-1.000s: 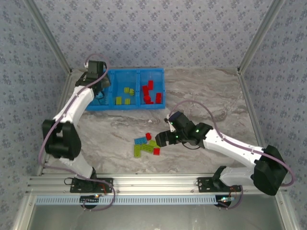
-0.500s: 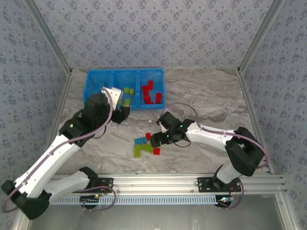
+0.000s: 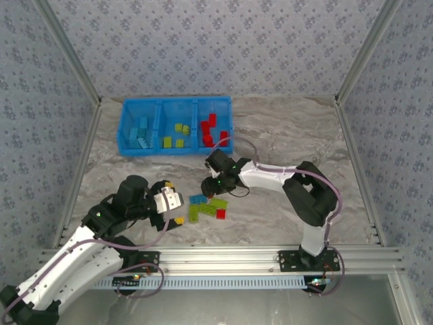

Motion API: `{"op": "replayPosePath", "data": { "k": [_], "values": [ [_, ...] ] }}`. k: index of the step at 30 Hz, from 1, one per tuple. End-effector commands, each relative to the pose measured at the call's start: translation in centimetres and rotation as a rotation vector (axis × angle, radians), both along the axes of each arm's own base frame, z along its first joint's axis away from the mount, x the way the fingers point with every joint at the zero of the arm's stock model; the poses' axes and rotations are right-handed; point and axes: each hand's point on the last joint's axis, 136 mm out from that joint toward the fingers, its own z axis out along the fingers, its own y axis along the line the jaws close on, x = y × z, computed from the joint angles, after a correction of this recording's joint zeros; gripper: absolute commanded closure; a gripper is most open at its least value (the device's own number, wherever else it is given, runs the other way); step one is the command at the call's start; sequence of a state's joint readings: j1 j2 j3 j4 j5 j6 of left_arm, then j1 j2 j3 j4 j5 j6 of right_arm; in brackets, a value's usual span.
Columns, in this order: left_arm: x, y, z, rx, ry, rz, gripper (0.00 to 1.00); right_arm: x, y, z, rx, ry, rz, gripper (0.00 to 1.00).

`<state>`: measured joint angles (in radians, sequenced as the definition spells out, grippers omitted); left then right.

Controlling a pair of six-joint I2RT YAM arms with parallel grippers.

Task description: Sort the legos into containers by color

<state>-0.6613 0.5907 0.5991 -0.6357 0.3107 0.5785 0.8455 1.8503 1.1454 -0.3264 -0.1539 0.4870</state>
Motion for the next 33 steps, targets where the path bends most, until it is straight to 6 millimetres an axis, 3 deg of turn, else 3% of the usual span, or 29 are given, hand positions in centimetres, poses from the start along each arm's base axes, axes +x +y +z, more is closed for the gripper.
{"op": "replayPosePath", "data": {
  "k": [1, 6, 9, 15, 18, 21, 26, 30, 33],
  "values": [
    [-0.3, -0.4, 0.5, -0.013, -0.032, -0.049, 0.02, 0.2, -0.6, -0.8, -0.038, 0.027, -0.030, 0.53],
    [-0.1, -0.3, 0.8, -0.024, -0.042, -0.038, 0.01, 0.4, -1.6, -0.5, -0.047, 0.018, -0.065, 0.76],
    [0.0, -0.1, 0.8, -0.025, -0.048, -0.030, 0.01, 0.9, -1.9, 1.4, -0.020, -0.019, -0.076, 0.79],
    [0.3, 0.1, 1.1, -0.046, -0.072, -0.010, 0.01, 3.6, -2.7, 10.1, 0.052, -0.300, -0.062, 0.81],
    [0.6, 0.4, 0.9, -0.048, -0.081, 0.005, 0.01, 5.9, -2.2, 14.6, 0.131, -0.468, -0.056, 0.83],
    [0.8, 0.6, 0.8, -0.046, -0.078, 0.022, 0.01, 9.2, -1.0, 17.5, 0.123, -0.595, -0.042, 0.81],
    [0.8, 0.6, 0.7, -0.057, -0.057, 0.033, 0.01, 15.0, -0.1, 16.4, -0.032, -0.639, -0.047, 0.80],
    [0.8, 0.7, 0.5, -0.055, -0.051, 0.042, 0.01, 19.8, -0.5, 13.7, -0.157, -0.633, -0.098, 0.80],
    [1.0, 0.7, 0.5, -0.055, -0.052, 0.048, 0.01, 22.0, -1.1, 12.1, -0.243, -0.608, -0.109, 0.76]
  ]
}}
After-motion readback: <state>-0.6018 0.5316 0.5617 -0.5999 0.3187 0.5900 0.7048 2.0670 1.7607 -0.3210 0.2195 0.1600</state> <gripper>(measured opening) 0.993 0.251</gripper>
